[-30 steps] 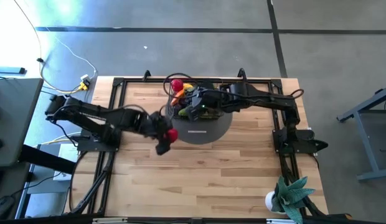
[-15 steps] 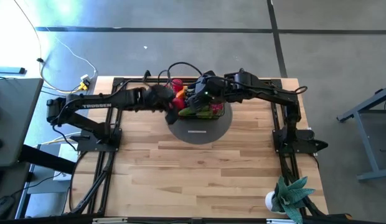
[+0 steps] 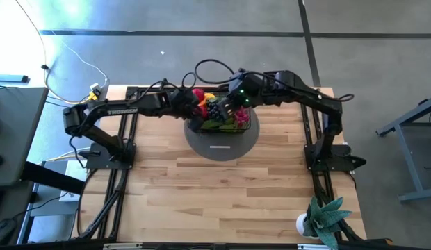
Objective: Build produce basket
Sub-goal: Put the red tomato into the black wire basket
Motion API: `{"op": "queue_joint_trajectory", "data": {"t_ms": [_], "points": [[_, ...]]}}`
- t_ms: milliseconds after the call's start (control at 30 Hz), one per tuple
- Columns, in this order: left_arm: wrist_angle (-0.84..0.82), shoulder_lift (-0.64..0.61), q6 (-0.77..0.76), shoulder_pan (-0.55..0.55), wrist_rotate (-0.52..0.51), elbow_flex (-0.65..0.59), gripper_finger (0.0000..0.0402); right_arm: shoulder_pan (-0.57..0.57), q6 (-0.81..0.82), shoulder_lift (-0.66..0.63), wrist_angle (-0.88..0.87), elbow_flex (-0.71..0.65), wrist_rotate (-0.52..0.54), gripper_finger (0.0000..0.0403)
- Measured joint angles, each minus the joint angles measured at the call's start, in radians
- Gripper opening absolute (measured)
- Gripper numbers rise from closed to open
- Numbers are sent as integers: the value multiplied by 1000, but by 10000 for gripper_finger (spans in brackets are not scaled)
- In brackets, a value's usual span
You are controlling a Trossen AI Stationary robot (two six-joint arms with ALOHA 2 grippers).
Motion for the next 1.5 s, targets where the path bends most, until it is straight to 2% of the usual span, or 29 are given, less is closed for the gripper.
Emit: {"op": "queue_joint_trajectory", "data": {"t_ms": [233, 400, 600, 733, 933, 1133, 1233, 1500], "points": [[26, 55, 7, 0, -65, 0, 287, -13, -39, -14, -24, 0, 0, 145], [33, 59, 19, -1, 10, 0, 288, -16, -64, -19, -47, 0, -1, 145], [128, 59, 17, -1, 80, 0, 289, -16, -111, -19, -62, 0, -1, 145], [191, 58, -35, -1, 48, 0, 289, -17, -119, -19, -71, 0, 0, 145], [170, 58, -66, 0, 9, 0, 289, -17, -119, -19, -120, 0, 3, 145], [112, 58, -114, 27, 120, 0, 289, -17, -119, -18, -150, 0, 30, 145], [116, 58, -131, 46, 150, 0, 289, -17, -119, -18, -158, 0, 30, 145], [117, 58, -150, 84, 311, 0, 291, -17, -111, -18, -165, 0, 57, 145]]}}
